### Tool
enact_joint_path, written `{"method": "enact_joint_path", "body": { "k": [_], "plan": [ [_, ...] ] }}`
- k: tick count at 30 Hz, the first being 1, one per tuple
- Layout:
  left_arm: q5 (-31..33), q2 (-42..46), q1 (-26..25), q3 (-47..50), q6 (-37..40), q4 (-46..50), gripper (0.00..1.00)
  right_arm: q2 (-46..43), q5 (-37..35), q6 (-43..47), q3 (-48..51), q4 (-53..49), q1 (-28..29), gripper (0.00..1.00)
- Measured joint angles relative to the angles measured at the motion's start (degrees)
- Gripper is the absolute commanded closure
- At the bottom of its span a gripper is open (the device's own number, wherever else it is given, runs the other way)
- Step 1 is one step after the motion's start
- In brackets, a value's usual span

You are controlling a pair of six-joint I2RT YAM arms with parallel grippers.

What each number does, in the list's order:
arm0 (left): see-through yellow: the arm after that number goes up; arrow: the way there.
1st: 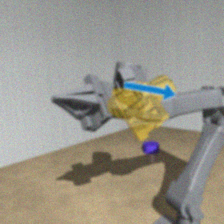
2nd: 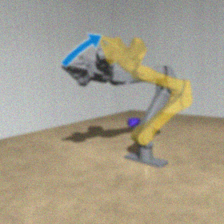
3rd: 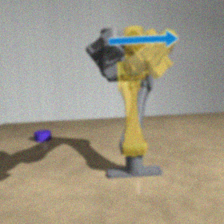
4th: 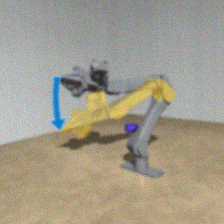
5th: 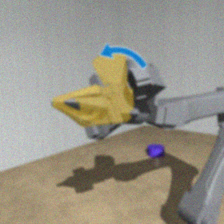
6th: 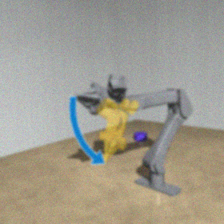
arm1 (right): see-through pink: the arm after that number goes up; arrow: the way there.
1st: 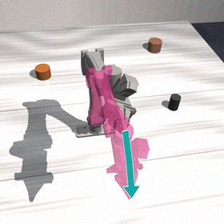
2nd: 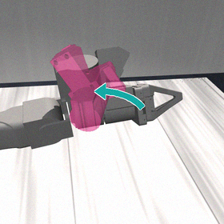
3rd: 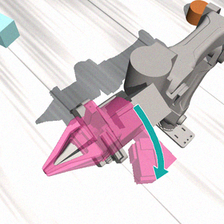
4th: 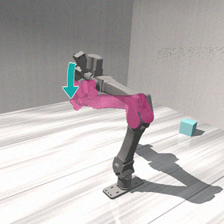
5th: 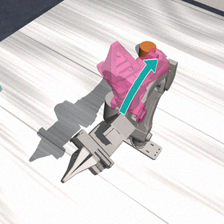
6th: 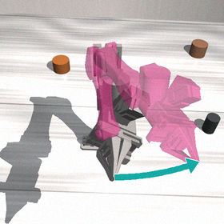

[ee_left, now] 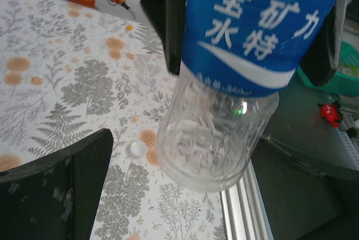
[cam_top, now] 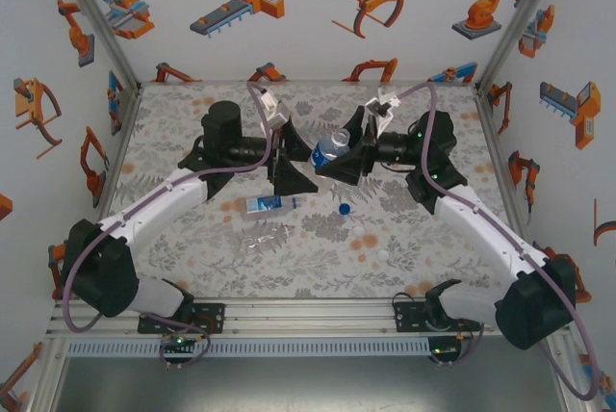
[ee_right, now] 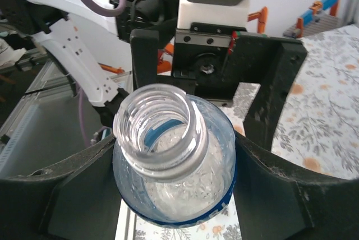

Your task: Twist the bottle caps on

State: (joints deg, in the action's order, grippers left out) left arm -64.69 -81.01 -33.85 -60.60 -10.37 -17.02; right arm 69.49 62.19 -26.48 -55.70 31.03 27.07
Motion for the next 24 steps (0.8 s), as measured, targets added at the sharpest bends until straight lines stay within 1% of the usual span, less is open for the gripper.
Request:
{"method": "enact_joint_path", "body": {
  "k": [2, 4, 7, 12, 20, 24],
  "plan": [
    [-1.6, -0.3, -0.4, -1.0, 0.1, 0.2, 0.08, 0.6, 0.0, -0.6, -0.7, 0.2, 0.9, 0.76],
    [-2.9, -0.6, -0.7, -1.6, 0.2, 0.3, 0.09, 0.9, -0.1, -0.7, -1.0, 0.2, 1.3, 0.76],
    [-4.5, -0.7, -1.0, -1.7, 0.2, 0.6, 0.12, 1.0, -1.0, -0.7, -1.1, 0.1, 1.6, 0.77],
    [-6.2, -0.9, -2.0, -2.1, 0.2, 1.7, 0.17, 1.0, -4.0, 0.8, -1.6, -1.8, 2.0, 0.85],
    [-6.3, -1.6, -2.6, -3.3, 0.4, 2.0, 0.27, 0.3, -7.0, 3.6, -2.5, -6.2, 3.6, 0.87],
    [-6.0, -1.6, -2.7, -3.4, 0.5, 2.1, 0.35, -0.2, -7.7, 4.0, -2.5, -7.0, 4.0, 0.88]
  ]
}}
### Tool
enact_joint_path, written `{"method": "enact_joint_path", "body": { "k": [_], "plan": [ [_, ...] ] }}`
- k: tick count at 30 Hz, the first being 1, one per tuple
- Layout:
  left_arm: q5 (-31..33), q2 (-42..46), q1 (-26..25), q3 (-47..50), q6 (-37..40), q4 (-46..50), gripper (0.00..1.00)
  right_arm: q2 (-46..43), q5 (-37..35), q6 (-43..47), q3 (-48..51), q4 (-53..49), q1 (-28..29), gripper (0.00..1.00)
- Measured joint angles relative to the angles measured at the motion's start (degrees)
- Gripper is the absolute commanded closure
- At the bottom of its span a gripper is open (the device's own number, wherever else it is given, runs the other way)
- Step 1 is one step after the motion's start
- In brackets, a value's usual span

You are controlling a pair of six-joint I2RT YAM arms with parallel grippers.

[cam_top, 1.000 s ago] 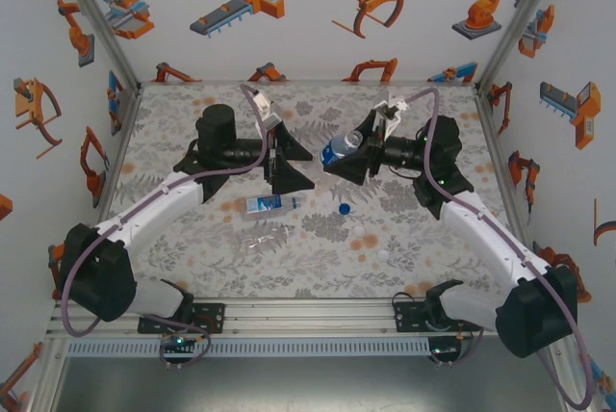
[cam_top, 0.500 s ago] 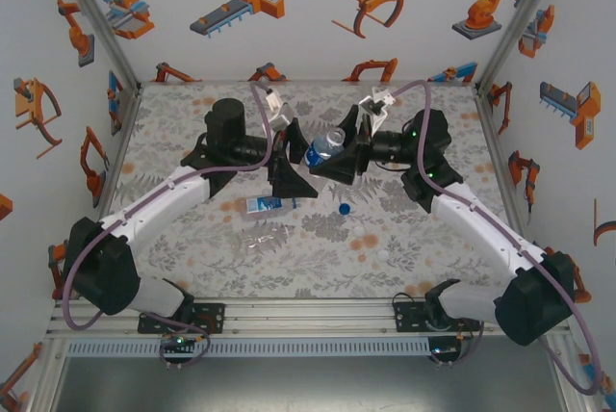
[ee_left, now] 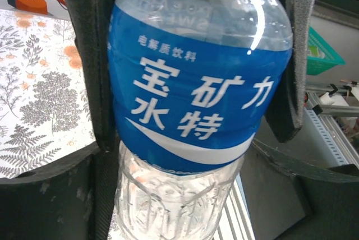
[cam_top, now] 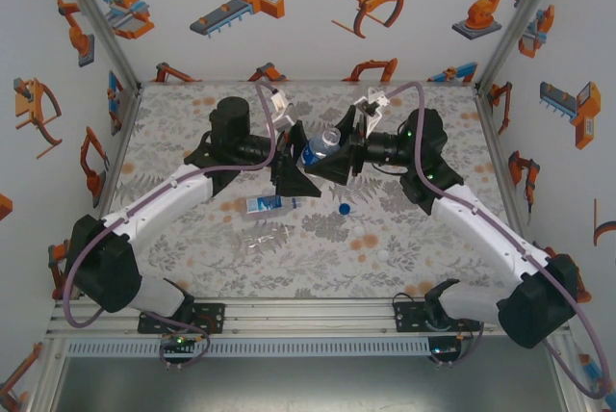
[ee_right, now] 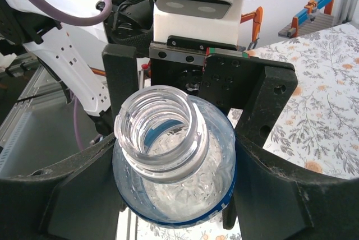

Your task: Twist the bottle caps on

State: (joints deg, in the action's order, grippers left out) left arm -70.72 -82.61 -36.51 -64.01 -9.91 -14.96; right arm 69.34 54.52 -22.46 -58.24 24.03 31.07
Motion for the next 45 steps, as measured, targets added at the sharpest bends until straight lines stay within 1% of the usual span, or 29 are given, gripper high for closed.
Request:
{"method": "enact_joint_path", "body": {
  "k": [4, 7, 8, 10, 12, 13, 14, 17, 19, 20, 22, 23, 28, 33, 36, 40, 43, 45],
  "plan": [
    [0.1, 0.0, -0.1, 0.0, 0.5, 0.0, 0.42, -0.5, -0.5, 0.0, 0.0, -0.7, 0.2, 0.89],
    [-0.1, 0.0, -0.3, 0.0, 0.6, -0.1, 0.46, -0.8, -1.4, 0.1, 0.0, -1.2, 0.2, 0.89],
    [-0.1, 0.0, -0.3, 0.0, 0.6, -0.1, 0.48, -0.8, -1.6, 0.2, 0.0, -1.3, 0.2, 0.83],
    [0.0, 0.0, -0.3, 0.0, 0.8, 0.1, 0.50, -0.9, -2.0, 0.2, 0.0, -1.8, 0.2, 0.57],
    [0.4, 0.0, -0.3, 0.0, 1.8, 1.2, 0.56, -1.3, -3.2, 0.7, 0.0, -3.0, 0.3, 0.38],
    [0.7, 0.0, -0.2, -0.1, 2.4, 2.3, 0.58, -1.5, -3.9, 1.1, 0.0, -4.0, 0.4, 0.33],
    [1.0, 0.1, -0.2, -0.3, 3.3, 3.4, 0.60, -1.7, -4.8, 1.4, 0.0, -4.9, 0.4, 0.30],
    [2.4, 0.7, 0.7, -0.4, 6.3, 8.0, 0.69, -2.8, -8.2, 3.1, -0.3, -8.2, 0.4, 0.25],
    [3.3, 1.6, 2.3, -0.4, 8.1, 10.8, 0.80, -3.8, -10.4, 4.6, -1.0, -11.1, 0.4, 0.25],
    [3.7, 2.1, 3.2, -0.4, 8.7, 11.7, 0.83, -4.2, -11.2, 5.3, -1.4, -12.3, 0.4, 0.25],
    [4.6, 3.3, 5.7, -0.4, 9.8, 13.9, 0.97, -5.3, -13.2, 6.8, -2.8, -15.3, 0.4, 0.25],
    [5.0, 3.8, 6.6, -0.4, 10.2, 14.6, 1.00, -5.7, -14.1, 7.4, -3.5, -16.6, 0.4, 0.25],
    [5.9, 6.4, 12.6, -1.1, 13.1, 19.9, 1.00, -7.3, -20.1, 8.8, -4.8, -23.0, 0.4, 0.29],
    [5.8, 8.4, 16.3, -1.5, 19.3, 26.0, 1.00, -6.4, -29.3, 7.8, -4.8, -31.6, 0.4, 0.35],
    [5.7, 10.3, 18.3, -0.8, 22.1, 27.6, 1.00, -5.2, -35.0, 5.5, -4.4, -36.3, 0.4, 0.38],
    [5.8, 11.7, 21.3, 1.4, 23.6, 27.4, 1.00, -2.9, -41.8, 1.2, -2.5, -41.9, 0.4, 0.43],
    [6.9, 11.6, 21.9, 3.4, 24.2, 27.1, 1.00, -0.3, -45.9, -2.3, -1.2, -46.5, 0.4, 0.46],
    [7.6, 11.3, 21.9, 4.9, 24.4, 26.7, 1.00, 1.8, -48.5, -5.0, -0.5, -50.1, 0.4, 0.47]
  ]
}}
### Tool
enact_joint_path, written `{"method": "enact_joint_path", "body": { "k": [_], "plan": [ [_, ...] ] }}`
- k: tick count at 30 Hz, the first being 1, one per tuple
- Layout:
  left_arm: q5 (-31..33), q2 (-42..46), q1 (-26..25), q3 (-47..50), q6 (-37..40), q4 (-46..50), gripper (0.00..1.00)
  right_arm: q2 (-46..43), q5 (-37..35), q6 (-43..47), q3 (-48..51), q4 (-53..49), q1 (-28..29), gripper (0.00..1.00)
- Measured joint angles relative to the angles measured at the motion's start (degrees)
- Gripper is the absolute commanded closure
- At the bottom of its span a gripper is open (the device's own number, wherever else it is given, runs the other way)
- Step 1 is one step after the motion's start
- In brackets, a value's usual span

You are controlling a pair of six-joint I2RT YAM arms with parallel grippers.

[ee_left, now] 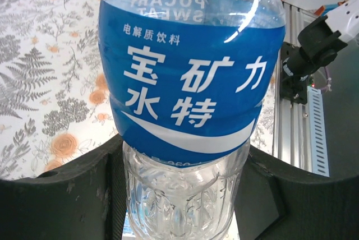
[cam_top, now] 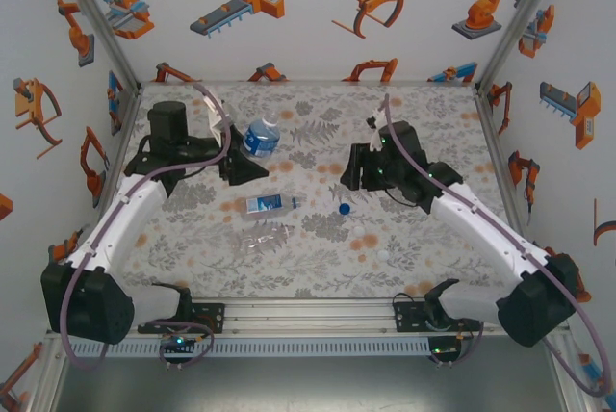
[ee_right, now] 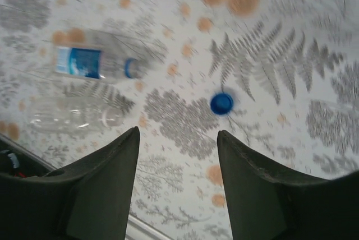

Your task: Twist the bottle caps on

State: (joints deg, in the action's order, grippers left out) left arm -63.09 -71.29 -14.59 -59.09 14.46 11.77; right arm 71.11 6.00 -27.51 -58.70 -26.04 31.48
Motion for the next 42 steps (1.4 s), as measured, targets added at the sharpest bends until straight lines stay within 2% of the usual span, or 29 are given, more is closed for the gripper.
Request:
{"method": "enact_joint_path", "body": {
  "k": [4, 10, 17, 23, 35, 42],
  "plan": [
    [1.4, -1.2, 0.0, 1.2, -0.3, -1.0, 1.00, 2.9, -3.0, -4.7, 1.8, -5.8, 0.0, 0.48],
    [3.5, -1.2, 0.0, 1.4, -0.7, -3.5, 1.00, 2.5, -3.6, -10.4, 8.6, -11.1, 0.1, 0.49],
    [5.3, -1.2, 0.0, 1.8, -0.7, -3.7, 1.00, -8.0, -5.0, -15.3, 18.3, -15.7, 0.2, 0.48],
    [6.1, -1.2, 0.0, 2.0, -0.9, -4.6, 1.00, -13.6, -5.3, -19.1, 23.1, -15.7, 0.2, 0.49],
    [6.7, -1.2, -0.7, 2.3, -1.1, -4.9, 1.00, -11.3, -6.1, -20.7, 24.4, -12.5, 0.2, 0.53],
    [6.7, -1.2, -1.1, 2.3, -1.1, -4.9, 1.00, -9.1, -5.9, -20.7, 24.6, -10.2, 0.2, 0.53]
  ]
}}
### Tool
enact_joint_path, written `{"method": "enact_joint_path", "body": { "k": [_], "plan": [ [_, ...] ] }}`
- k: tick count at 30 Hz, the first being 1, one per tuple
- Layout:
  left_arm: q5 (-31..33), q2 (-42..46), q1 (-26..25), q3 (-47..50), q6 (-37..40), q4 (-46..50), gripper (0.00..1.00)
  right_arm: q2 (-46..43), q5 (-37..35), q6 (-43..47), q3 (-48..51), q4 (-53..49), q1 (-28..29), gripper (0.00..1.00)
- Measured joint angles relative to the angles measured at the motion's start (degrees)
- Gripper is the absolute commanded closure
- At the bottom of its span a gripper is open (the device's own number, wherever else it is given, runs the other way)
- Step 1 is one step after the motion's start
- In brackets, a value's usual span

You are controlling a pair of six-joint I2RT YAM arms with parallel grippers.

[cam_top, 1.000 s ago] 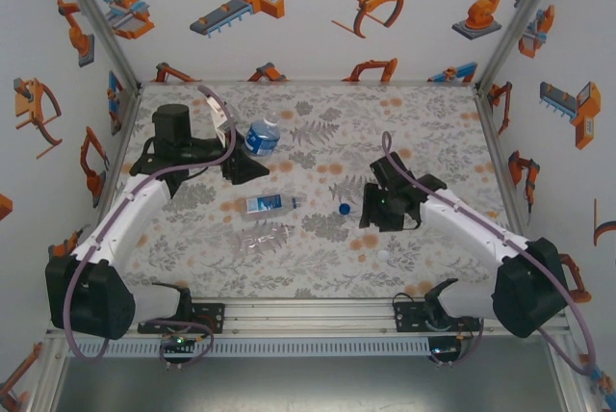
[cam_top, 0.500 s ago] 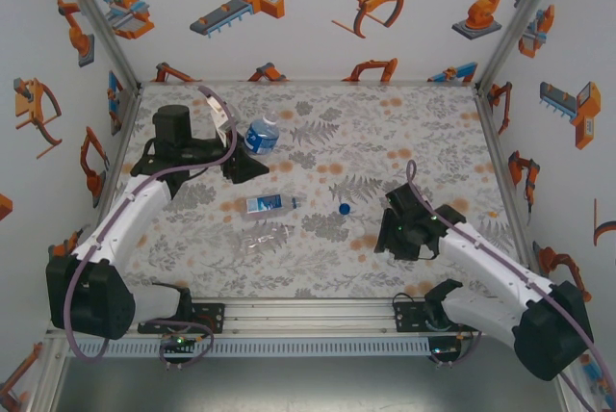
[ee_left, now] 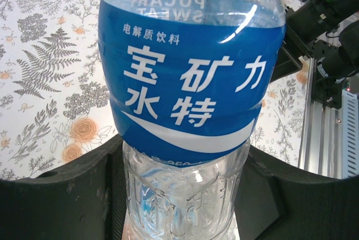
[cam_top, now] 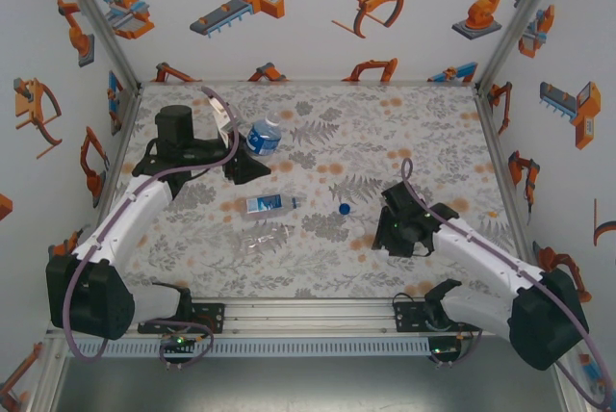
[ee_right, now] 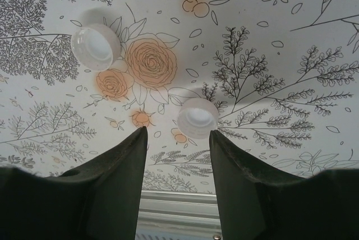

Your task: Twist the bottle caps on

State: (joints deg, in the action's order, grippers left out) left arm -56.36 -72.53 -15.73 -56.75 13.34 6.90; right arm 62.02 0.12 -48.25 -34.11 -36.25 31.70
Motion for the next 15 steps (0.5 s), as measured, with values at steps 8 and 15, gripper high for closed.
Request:
{"method": "enact_joint_path", "body": {
  "k": [8, 15],
  "plan": [
    [0.0, 0.0, -0.4, 0.0, 0.0, 0.0, 1.00, 0.7, 0.0, 0.0, 0.9, 1.2, 0.0, 0.52],
    [0.0, -0.1, -0.4, 0.0, 0.0, 0.2, 1.00, 1.0, 0.0, 0.0, 1.0, 1.1, 0.0, 0.52]
  ]
}}
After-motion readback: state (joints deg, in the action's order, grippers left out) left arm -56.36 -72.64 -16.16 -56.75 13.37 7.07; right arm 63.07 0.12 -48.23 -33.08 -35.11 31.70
